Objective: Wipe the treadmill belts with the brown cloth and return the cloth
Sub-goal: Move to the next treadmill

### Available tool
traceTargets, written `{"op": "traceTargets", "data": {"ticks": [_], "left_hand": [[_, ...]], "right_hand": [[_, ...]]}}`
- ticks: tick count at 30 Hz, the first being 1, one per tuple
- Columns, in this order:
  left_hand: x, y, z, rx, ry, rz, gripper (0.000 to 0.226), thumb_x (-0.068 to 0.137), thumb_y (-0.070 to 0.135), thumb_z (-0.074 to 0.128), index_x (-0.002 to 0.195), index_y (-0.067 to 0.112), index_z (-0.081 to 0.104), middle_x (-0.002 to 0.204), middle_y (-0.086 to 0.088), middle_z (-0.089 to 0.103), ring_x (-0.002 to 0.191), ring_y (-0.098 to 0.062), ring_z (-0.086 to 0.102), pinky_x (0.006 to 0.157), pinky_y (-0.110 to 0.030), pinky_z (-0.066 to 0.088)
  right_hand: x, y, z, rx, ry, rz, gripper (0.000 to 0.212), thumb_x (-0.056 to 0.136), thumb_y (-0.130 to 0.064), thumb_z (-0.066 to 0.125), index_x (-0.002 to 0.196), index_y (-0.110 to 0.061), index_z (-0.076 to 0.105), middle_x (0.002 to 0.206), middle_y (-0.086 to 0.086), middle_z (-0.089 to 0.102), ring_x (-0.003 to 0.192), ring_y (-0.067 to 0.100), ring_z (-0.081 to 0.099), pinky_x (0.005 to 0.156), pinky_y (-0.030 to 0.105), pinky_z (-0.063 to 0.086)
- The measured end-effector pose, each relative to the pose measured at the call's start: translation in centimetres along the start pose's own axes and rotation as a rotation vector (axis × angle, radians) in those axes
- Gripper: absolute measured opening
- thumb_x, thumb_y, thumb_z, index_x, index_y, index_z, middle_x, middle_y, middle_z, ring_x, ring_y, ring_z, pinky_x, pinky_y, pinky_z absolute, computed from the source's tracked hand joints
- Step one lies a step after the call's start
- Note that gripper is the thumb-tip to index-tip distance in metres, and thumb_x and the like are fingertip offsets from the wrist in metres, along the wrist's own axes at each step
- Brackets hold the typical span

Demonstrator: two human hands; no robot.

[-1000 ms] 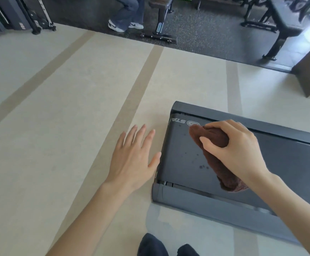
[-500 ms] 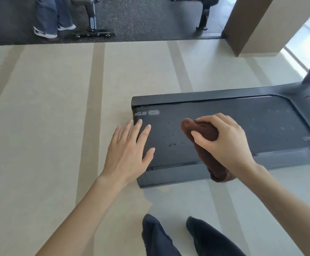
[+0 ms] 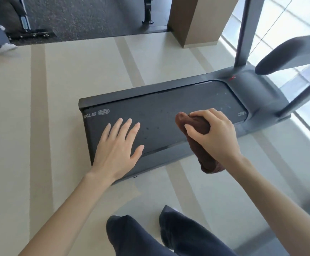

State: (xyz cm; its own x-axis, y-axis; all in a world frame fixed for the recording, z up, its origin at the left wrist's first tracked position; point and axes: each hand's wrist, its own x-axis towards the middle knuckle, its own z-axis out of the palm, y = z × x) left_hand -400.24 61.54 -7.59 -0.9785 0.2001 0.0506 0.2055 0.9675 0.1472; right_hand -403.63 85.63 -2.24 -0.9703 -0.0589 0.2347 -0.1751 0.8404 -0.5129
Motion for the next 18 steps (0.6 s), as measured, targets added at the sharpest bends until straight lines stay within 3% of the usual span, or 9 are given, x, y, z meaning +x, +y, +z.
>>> {"op": "traceTargets", "data": {"ticks": [5, 8, 11, 18], "left_hand": [[3.1, 8.5, 0.5, -0.003, -0.022, 0.084, 0.062, 0.093, 0.048, 0.025, 0.146, 0.018, 0.029, 0.151, -0.008, 0.032, 0.141, -0.028, 0.023, 0.114, -0.045, 0.019], [5.1, 12.2, 0.5, -0.004, -0.033, 0.15, 0.06, 0.096, 0.048, 0.029, 0.148, 0.019, 0.023, 0.154, -0.006, 0.026, 0.143, -0.026, 0.018, 0.116, -0.044, 0.015], [6.8, 14.6, 0.3, -0.007, -0.04, 0.23, 0.061, 0.095, 0.047, 0.032, 0.148, 0.019, 0.022, 0.154, -0.006, 0.025, 0.143, -0.025, 0.017, 0.116, -0.043, 0.015], [10.2, 20.1, 1.9, 0.04, -0.14, 0.396, 0.063, 0.095, 0.052, 0.018, 0.15, 0.023, 0.008, 0.157, -0.001, 0.012, 0.145, -0.02, 0.006, 0.117, -0.039, 0.009]], "right_hand": [[-0.5, 6.3, -5.7, -0.034, 0.044, 0.013, 0.022, 0.076, -0.04, 0.065, 0.096, -0.031, 0.066, 0.091, -0.015, 0.06, 0.095, 0.012, 0.054, 0.08, 0.026, 0.041], [-1.0, 9.3, -8.5, -0.043, 0.071, 0.068, 0.022, 0.075, -0.042, 0.062, 0.095, -0.033, 0.065, 0.091, -0.016, 0.06, 0.095, 0.012, 0.054, 0.082, 0.028, 0.042], [-1.7, 11.9, -10.5, -0.052, 0.11, 0.131, 0.022, 0.074, -0.043, 0.06, 0.094, -0.034, 0.065, 0.09, -0.016, 0.06, 0.094, 0.011, 0.053, 0.082, 0.029, 0.043], [-3.5, 17.1, -14.1, -0.06, 0.259, 0.264, 0.021, 0.075, -0.037, 0.065, 0.094, -0.03, 0.066, 0.088, -0.014, 0.06, 0.091, 0.013, 0.054, 0.08, 0.028, 0.041]]}}
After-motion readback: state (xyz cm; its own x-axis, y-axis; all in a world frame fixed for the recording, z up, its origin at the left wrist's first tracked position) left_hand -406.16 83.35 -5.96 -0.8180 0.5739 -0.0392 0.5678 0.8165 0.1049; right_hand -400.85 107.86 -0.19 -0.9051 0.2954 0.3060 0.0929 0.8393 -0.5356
